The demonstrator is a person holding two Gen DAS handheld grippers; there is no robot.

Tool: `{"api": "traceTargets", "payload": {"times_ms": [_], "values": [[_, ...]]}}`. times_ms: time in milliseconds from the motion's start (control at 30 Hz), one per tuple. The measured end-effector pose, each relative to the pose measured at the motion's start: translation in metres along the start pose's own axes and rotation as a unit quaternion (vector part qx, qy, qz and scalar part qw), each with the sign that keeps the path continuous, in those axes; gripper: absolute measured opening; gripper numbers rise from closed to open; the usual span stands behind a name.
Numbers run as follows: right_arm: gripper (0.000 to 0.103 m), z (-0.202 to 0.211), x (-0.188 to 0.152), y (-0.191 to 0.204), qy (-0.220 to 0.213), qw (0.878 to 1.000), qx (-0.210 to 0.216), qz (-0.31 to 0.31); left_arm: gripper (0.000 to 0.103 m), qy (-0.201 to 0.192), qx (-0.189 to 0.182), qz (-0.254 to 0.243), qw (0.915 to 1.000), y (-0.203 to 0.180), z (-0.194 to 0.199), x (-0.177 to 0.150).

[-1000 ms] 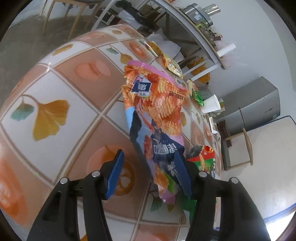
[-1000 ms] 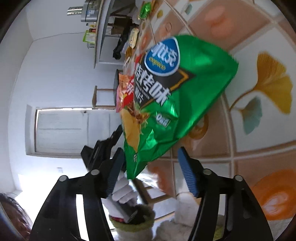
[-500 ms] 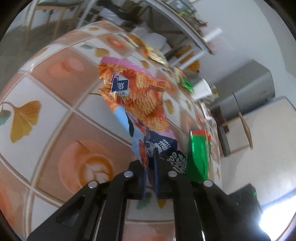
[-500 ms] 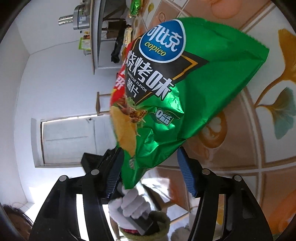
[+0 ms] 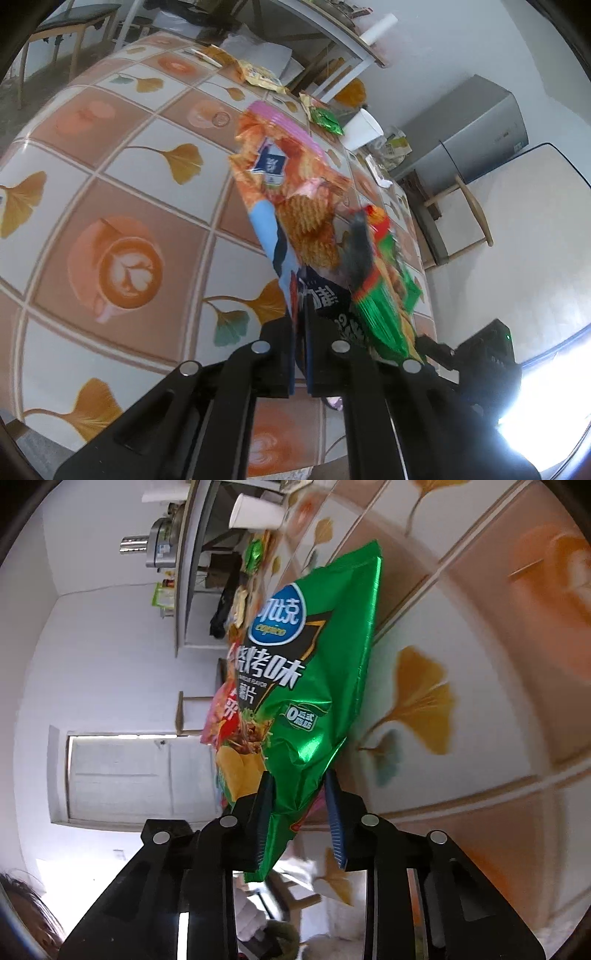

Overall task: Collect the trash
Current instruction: 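Grasp the green copico chip bag with the right tool while the left grasps the orange snack bag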

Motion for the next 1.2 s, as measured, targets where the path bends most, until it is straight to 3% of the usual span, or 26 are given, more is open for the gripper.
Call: {"api": "traceTargets", "payload": {"times_ms": [200, 267, 467, 900, 1200], "values": [[0.027, 0.011, -0.011, -0.007, 0.028, 0.998, -0.042, 0.026, 0.003, -0.024, 0.015, 0.000, 0.9996, 0.006, 0.013, 0.008], [0.036, 0.013, -0.009, -0.007, 0.025, 0.998, -0.050, 0.029, 0.003, -0.025, 0.017, -0.005, 0.9995, 0.004, 0.012, 0.010], [0.055, 0.023, 0.000, -0.011, -0.010, 1.000, -0.022, 0.004, 0.003, -0.016, 0.017, -0.010, 0.9997, -0.002, 0.005, 0.009], [0.056, 0.011, 0.017, -0.006, -0.039, 0.999, -0.034, 0.003, 0.003, -0.009, 0.011, -0.025, 0.9996, -0.014, -0.007, 0.013], [0.056, 0.007, 0.014, 0.000, -0.030, 0.999, -0.036, 0.024, 0.003, 0.010, 0.002, -0.048, 0.9988, -0.030, -0.021, 0.008]]}}
Point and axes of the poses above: each gripper's, at about its wrist camera, not at the fingertips, and z roughly against the way its jaws point, y to its left, x to its top, the point moved 2 cm from there along -z, roughly the way its jaws point, and after that the axes turned 1 degree about z, right-handed, at the moved point
